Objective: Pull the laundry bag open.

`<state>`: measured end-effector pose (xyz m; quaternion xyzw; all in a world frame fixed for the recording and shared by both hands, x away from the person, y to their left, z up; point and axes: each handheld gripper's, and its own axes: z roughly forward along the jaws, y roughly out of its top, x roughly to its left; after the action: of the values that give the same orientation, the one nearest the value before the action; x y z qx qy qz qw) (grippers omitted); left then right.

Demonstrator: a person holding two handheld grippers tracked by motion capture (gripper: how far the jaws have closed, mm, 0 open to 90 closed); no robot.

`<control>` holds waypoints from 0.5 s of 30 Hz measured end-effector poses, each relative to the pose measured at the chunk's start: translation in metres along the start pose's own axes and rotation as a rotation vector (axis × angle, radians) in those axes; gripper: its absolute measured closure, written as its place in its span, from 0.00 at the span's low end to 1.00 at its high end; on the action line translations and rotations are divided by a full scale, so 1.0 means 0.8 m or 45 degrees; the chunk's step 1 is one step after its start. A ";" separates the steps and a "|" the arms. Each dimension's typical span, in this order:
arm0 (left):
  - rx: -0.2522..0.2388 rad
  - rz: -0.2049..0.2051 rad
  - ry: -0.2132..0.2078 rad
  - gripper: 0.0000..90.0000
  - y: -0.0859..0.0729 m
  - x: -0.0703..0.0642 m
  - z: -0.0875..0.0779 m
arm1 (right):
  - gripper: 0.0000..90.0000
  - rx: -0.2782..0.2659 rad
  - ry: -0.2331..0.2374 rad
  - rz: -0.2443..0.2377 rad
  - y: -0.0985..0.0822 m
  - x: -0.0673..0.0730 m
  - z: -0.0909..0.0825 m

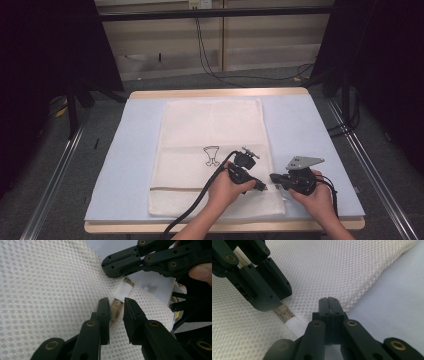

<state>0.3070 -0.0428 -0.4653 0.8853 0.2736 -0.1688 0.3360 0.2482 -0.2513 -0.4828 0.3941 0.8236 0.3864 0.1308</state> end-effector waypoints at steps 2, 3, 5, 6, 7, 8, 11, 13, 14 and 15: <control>0.001 -0.009 0.002 0.84 0.000 -0.001 0.001 | 1.00 0.000 -0.002 0.002 0.000 0.000 0.000; -0.007 -0.016 -0.002 0.85 0.000 -0.001 0.001 | 1.00 -0.004 -0.003 -0.002 0.000 -0.001 0.000; -0.002 -0.026 -0.024 0.89 0.000 0.000 0.000 | 1.00 -0.010 -0.009 -0.001 -0.001 0.000 0.000; -0.002 -0.045 -0.051 0.89 -0.001 0.000 -0.001 | 1.00 -0.012 -0.003 -0.001 -0.001 0.000 -0.001; 0.008 -0.053 -0.041 0.89 -0.001 -0.001 -0.001 | 1.00 -0.011 -0.007 0.001 -0.001 0.000 -0.001; 0.012 -0.062 -0.038 0.89 -0.001 -0.001 -0.001 | 1.00 -0.010 -0.004 0.000 -0.001 -0.001 -0.001; 0.011 -0.068 -0.043 0.90 -0.002 0.001 -0.001 | 1.00 -0.009 -0.003 0.001 -0.001 -0.001 -0.001; 0.002 -0.072 -0.044 0.89 -0.002 0.003 0.000 | 1.00 -0.014 -0.006 -0.001 -0.001 0.000 0.000; -0.011 -0.080 -0.044 0.89 -0.002 0.002 0.001 | 1.00 -0.013 -0.004 0.000 -0.001 0.000 -0.001; -0.011 -0.080 -0.044 0.88 -0.002 0.002 0.001 | 1.00 -0.013 -0.005 0.001 -0.001 0.000 -0.001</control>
<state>0.3072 -0.0418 -0.4674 0.8718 0.2960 -0.1933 0.3390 0.2475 -0.2519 -0.4830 0.3944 0.8212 0.3899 0.1342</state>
